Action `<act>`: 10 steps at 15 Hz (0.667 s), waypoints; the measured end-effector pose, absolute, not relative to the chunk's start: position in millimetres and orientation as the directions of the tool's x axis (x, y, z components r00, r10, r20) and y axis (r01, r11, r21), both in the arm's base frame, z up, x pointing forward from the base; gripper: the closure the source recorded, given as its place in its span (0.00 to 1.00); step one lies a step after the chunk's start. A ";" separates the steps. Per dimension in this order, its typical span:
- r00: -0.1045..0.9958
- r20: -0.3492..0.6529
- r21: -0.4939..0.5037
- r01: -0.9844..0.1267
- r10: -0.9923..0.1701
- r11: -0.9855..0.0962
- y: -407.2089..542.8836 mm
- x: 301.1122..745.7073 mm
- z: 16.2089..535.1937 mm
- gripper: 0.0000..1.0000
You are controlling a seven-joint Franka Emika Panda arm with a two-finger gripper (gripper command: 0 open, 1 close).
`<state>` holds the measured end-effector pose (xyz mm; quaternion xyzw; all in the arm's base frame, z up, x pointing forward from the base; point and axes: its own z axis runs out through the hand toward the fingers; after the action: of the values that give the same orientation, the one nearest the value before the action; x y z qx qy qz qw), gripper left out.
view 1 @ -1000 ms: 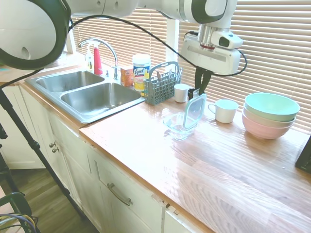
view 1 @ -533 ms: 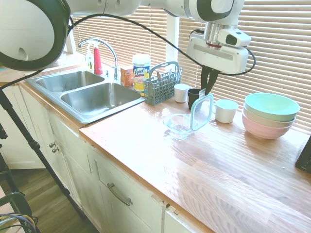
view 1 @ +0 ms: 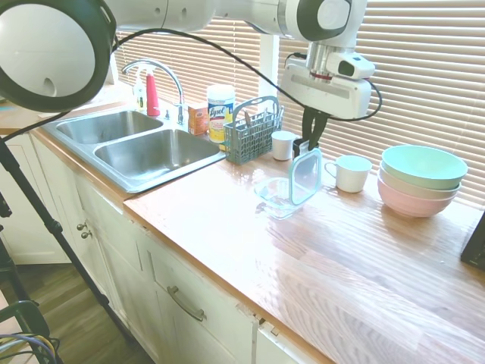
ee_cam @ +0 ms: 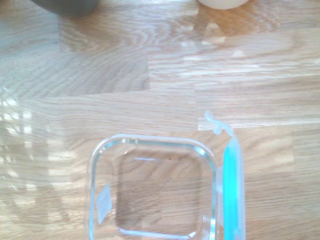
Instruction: Cover the lid of the food container
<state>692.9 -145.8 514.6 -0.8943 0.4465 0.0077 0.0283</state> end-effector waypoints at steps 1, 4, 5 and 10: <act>0.602 -0.038 -0.042 -0.798 -0.798 -0.601 -140.0 694.1 514.8 1.00; 0.604 -0.030 -0.030 -0.797 -0.796 -0.604 -115.7 698.7 514.3 1.00; 0.607 -0.030 -0.025 -0.795 -0.794 -0.606 -107.6 700.4 512.6 1.00; 0.611 -0.039 0.010 -0.791 -0.791 -0.612 -73.3 714.5 480.4 1.00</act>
<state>714.5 -73.3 480.4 -0.8975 0.4406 0.0195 0.0040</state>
